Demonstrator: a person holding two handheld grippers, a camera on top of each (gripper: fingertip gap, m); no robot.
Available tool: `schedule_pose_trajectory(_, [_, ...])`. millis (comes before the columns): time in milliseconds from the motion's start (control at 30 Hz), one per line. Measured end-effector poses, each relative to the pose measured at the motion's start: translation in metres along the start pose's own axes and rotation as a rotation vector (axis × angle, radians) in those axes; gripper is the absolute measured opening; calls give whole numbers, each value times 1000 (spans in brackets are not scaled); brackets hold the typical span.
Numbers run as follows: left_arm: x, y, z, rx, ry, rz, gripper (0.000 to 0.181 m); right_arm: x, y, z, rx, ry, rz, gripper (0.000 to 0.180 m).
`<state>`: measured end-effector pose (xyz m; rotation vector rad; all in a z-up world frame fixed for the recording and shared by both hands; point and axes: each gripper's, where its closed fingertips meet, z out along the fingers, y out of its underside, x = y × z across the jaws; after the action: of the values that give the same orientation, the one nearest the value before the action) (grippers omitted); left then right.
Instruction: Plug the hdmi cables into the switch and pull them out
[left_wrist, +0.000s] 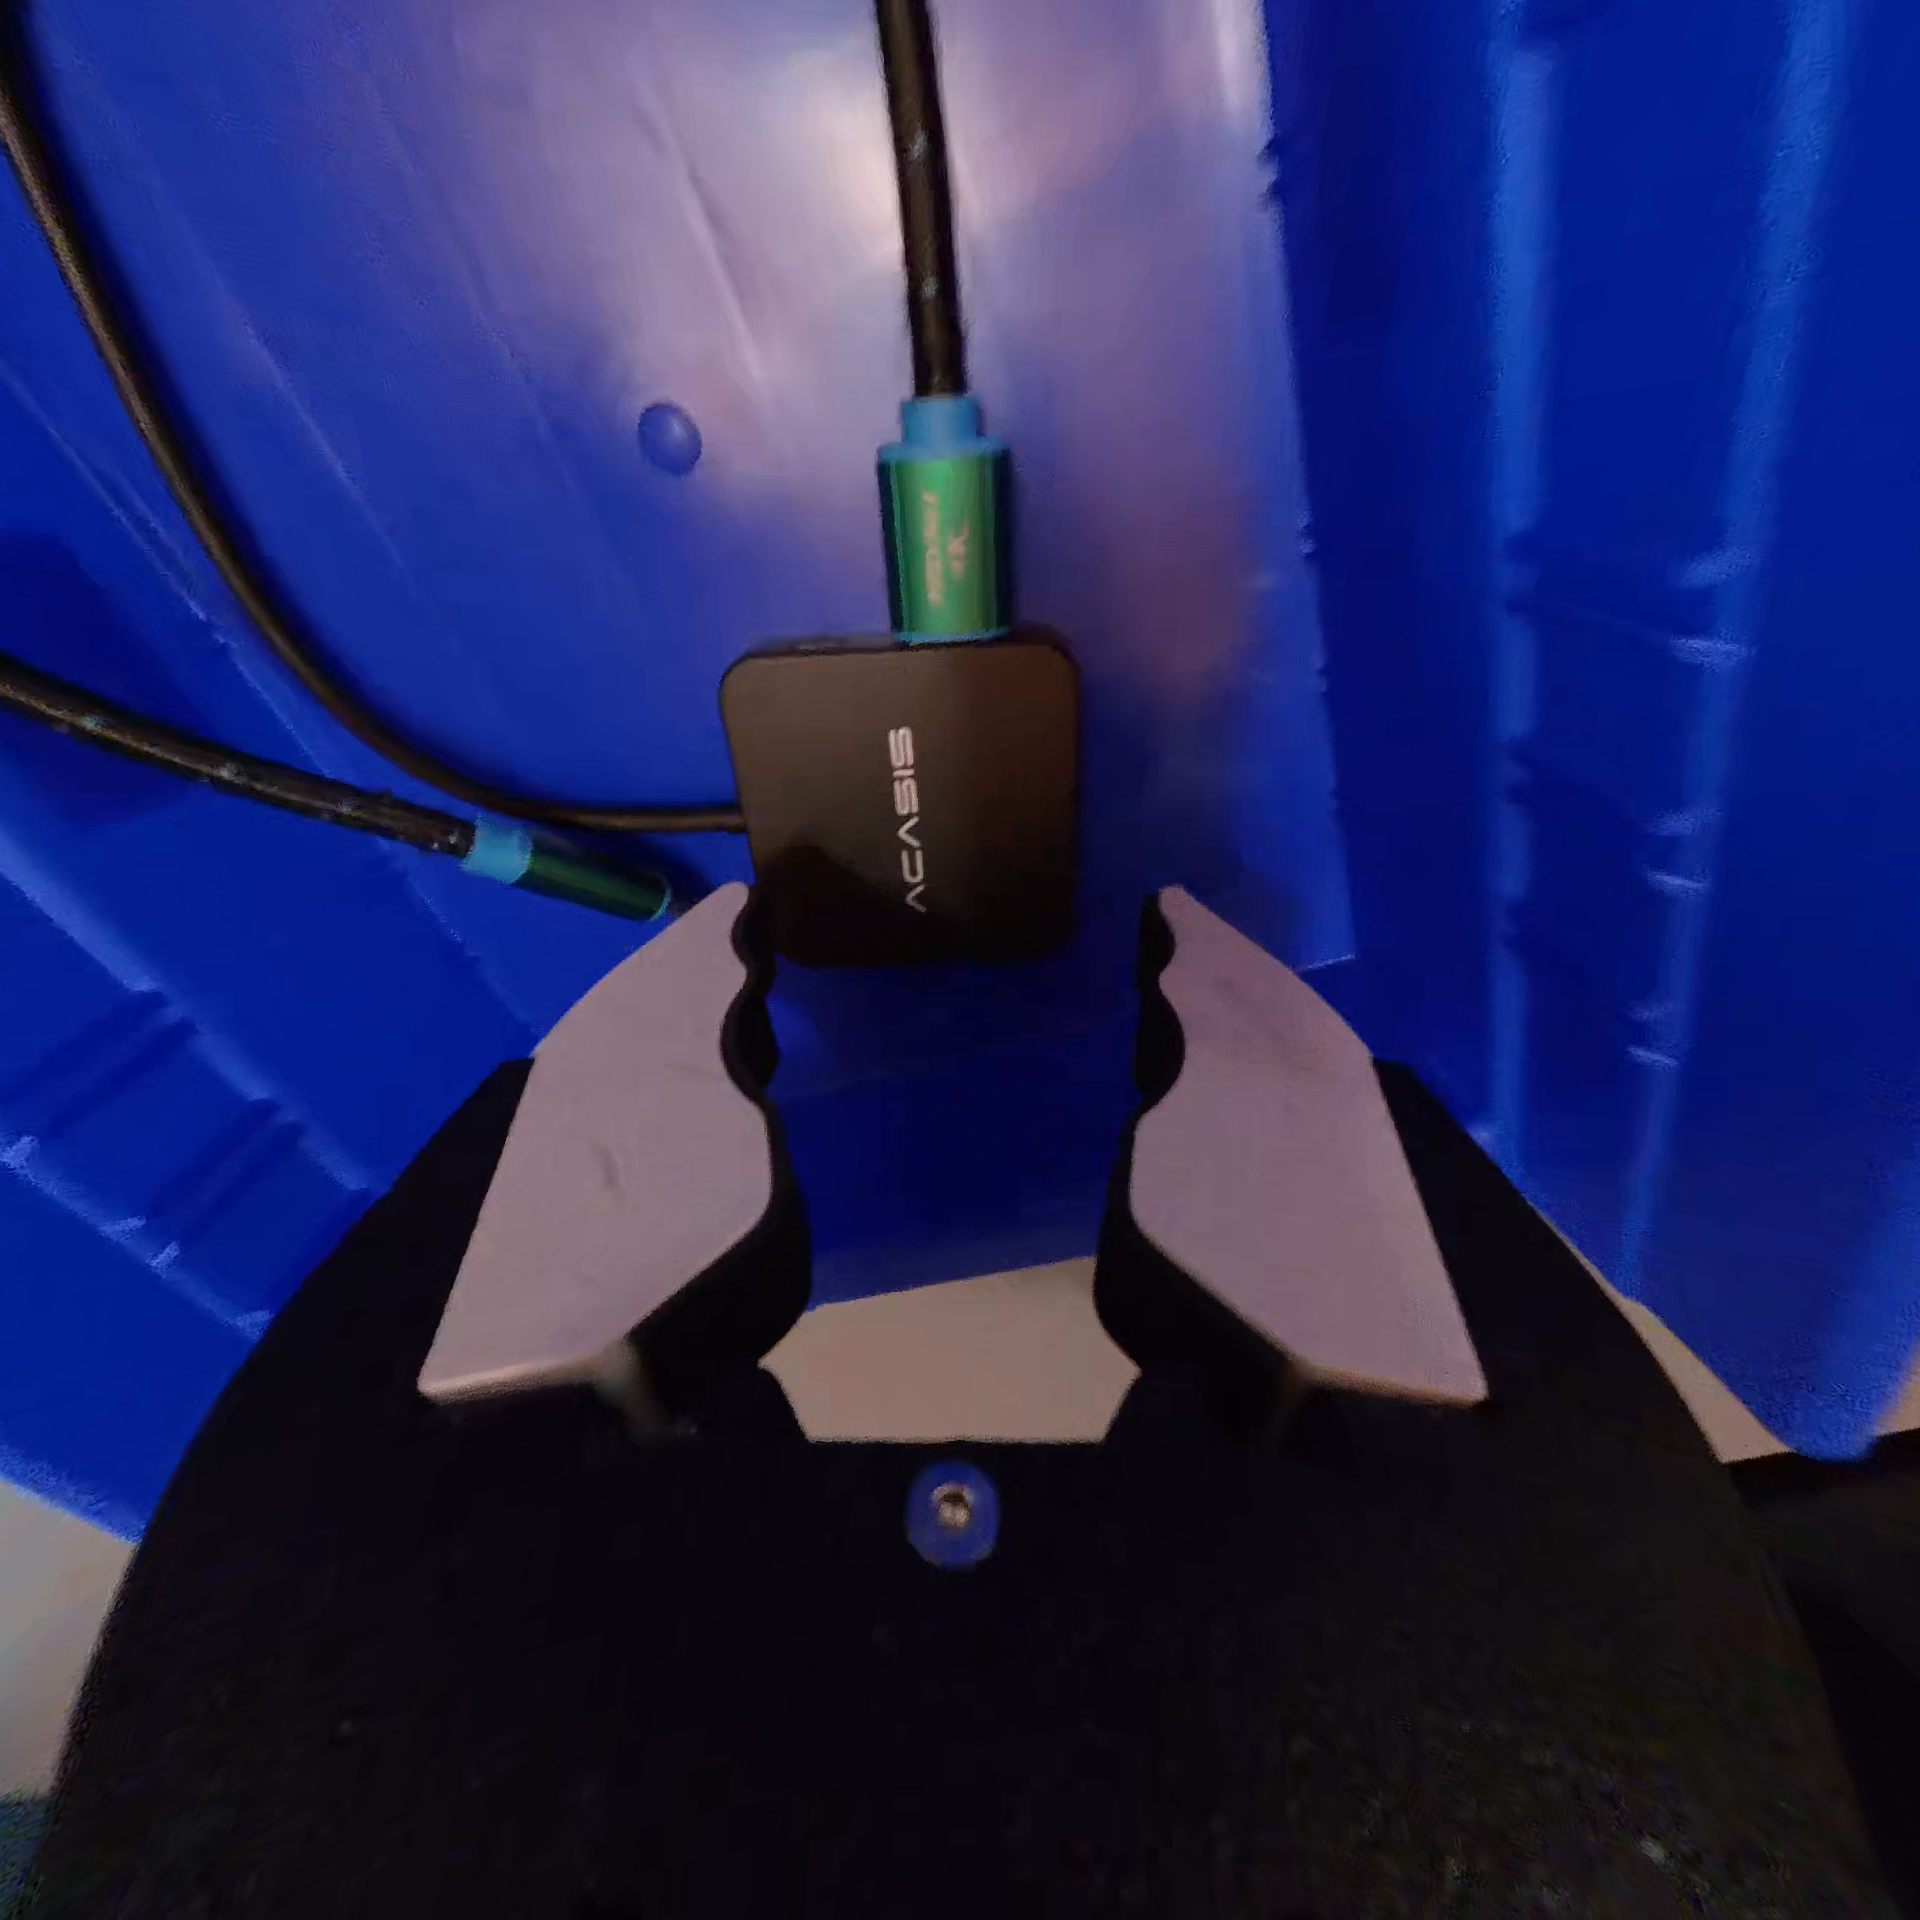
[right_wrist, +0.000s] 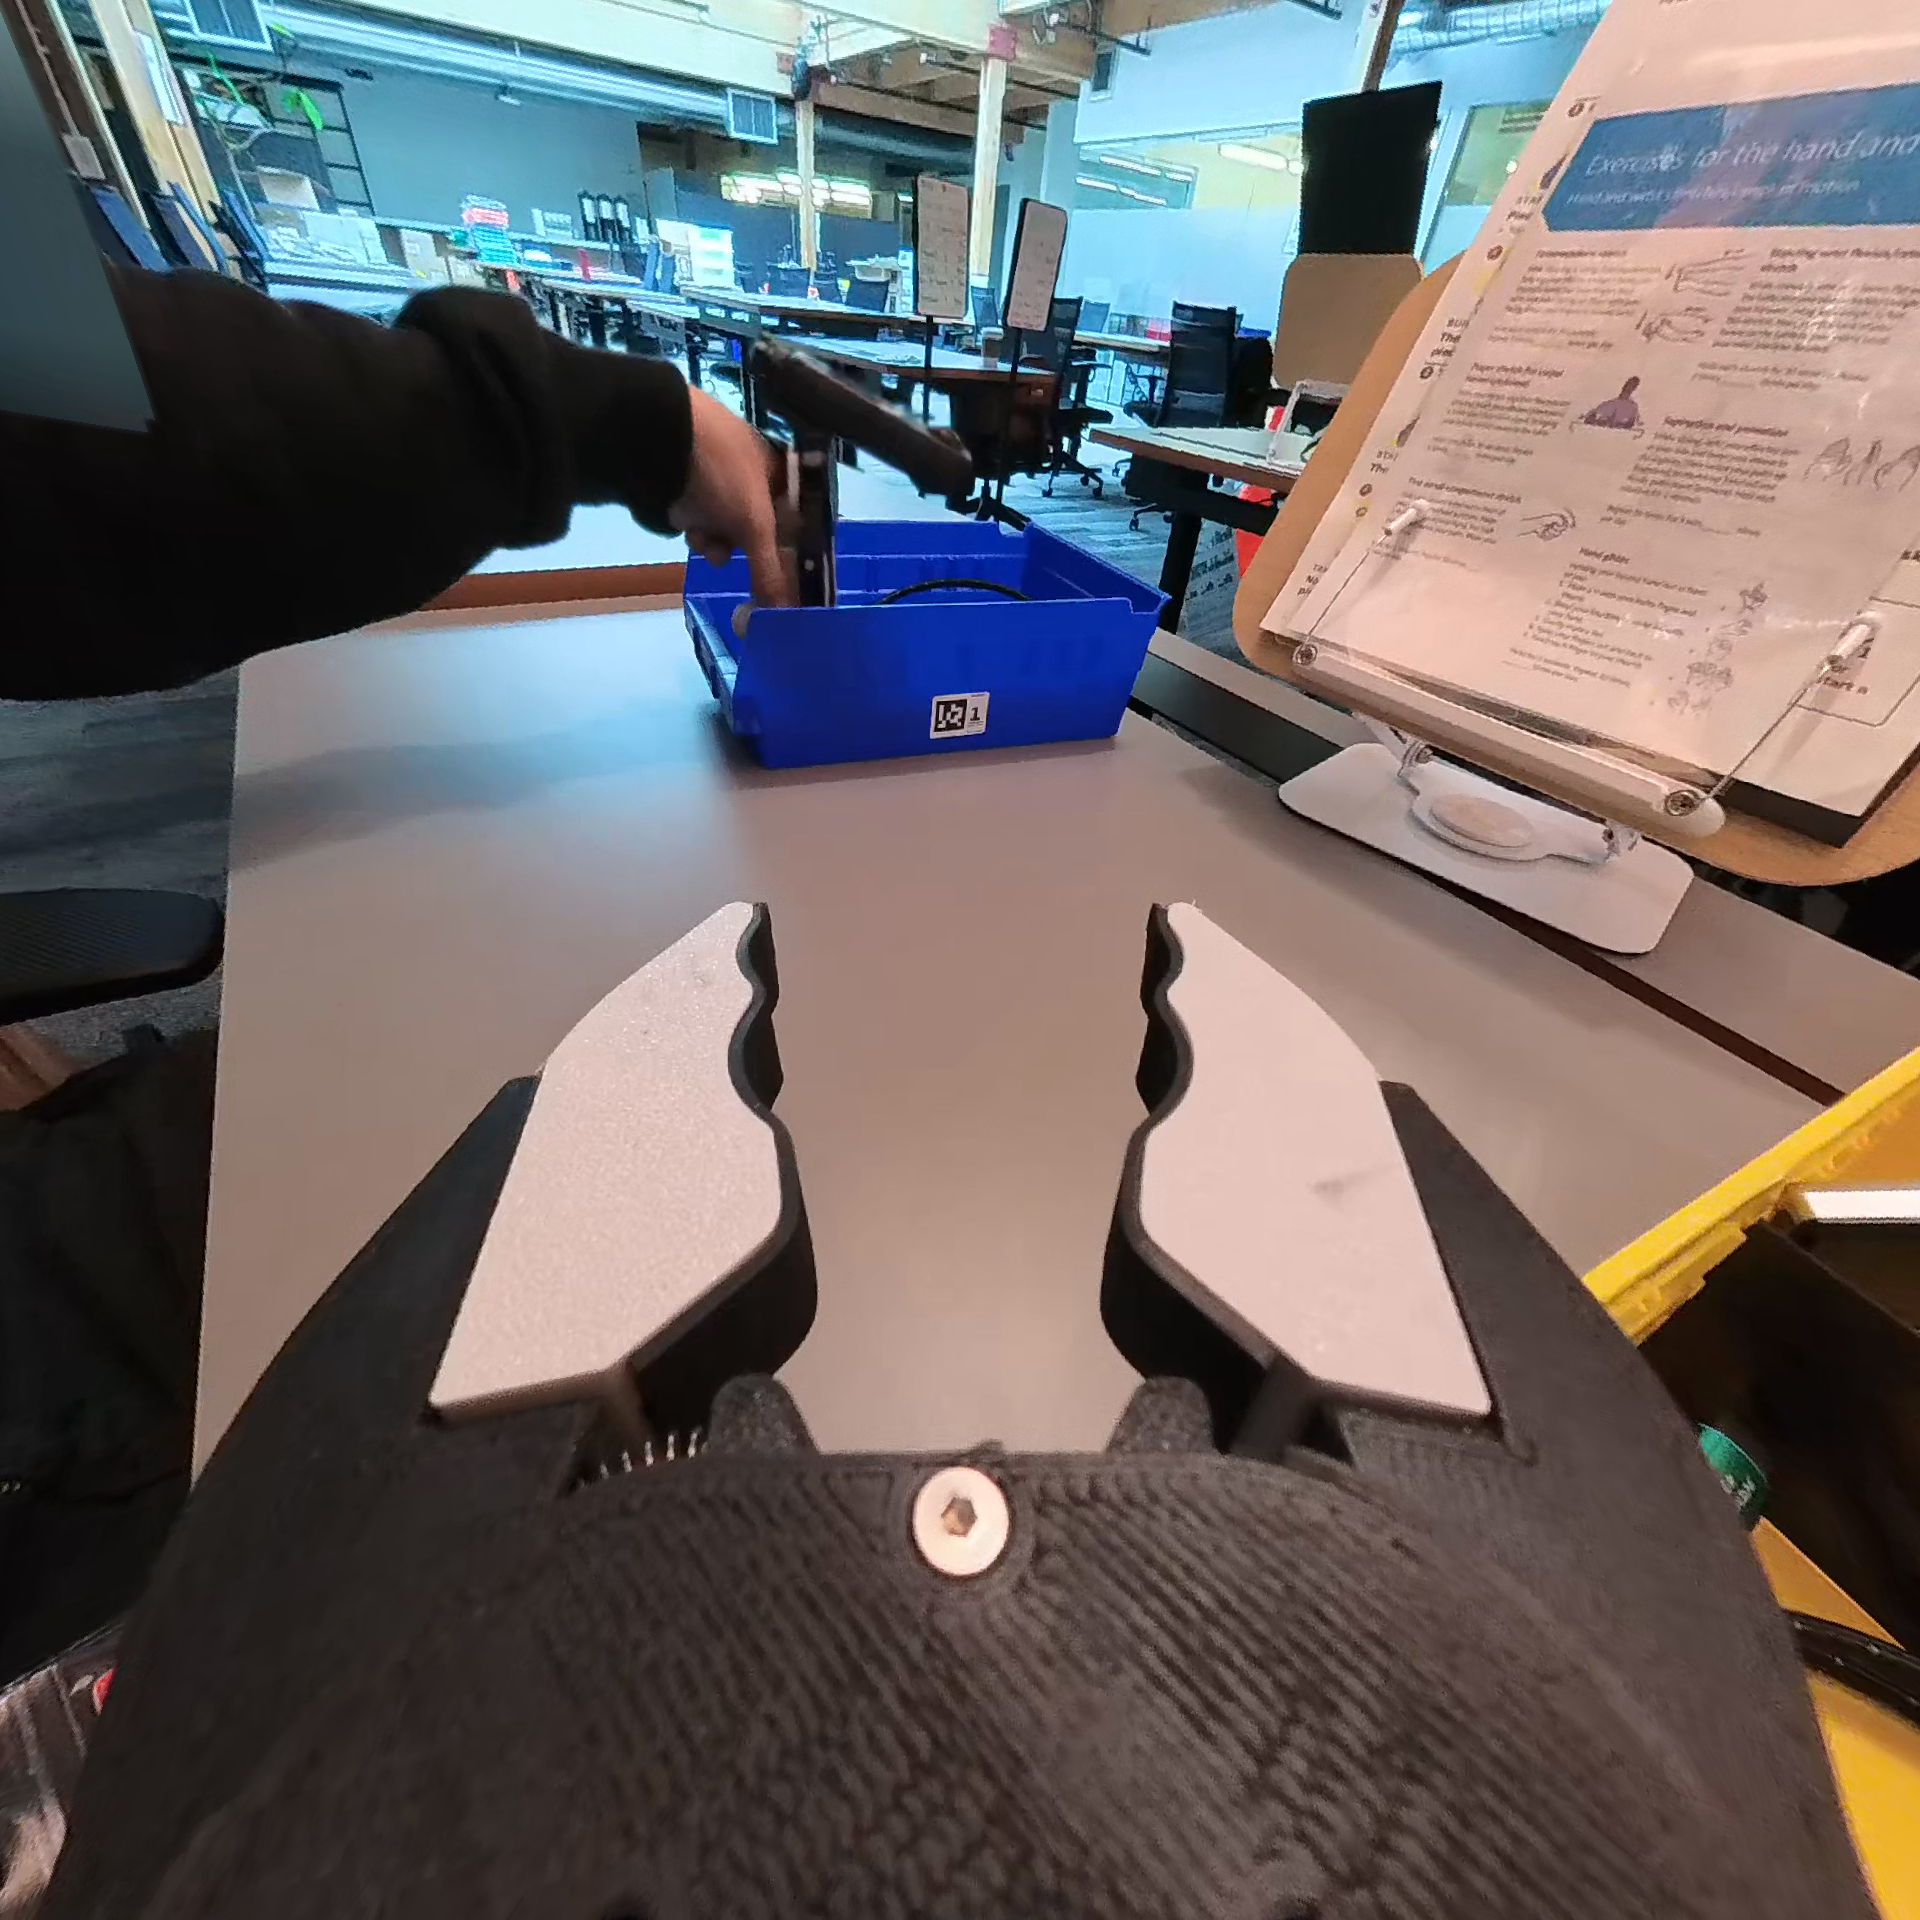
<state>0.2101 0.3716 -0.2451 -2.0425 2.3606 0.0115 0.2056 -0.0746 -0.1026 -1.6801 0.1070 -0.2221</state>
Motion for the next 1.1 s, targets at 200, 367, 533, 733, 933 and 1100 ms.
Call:
schedule_pose_trajectory(200, [-10,5,12,-46,-76,31,63,-7,5,4,-31,-21,-34,68])
schedule_pose_trajectory(367, [-17,20,11,-113,-95,-34,70,-9,8,6,-48,-27,-50,68])
schedule_pose_trajectory(533, [-7,7,18,-11,61,-41,71,-9,9,9,-36,-38,-34,68])
schedule_pose_trajectory(733, [-11,2,20,30,42,-46,67,-10,9,10,-46,-35,-49,68])
schedule_pose_trajectory(933, [-7,-5,-4,226,-105,57,66,-4,1,6,-11,5,-20,66])
schedule_pose_trajectory(1100, [6,-1,-82,447,-438,183,65,-3,-5,7,50,-2,55,65])
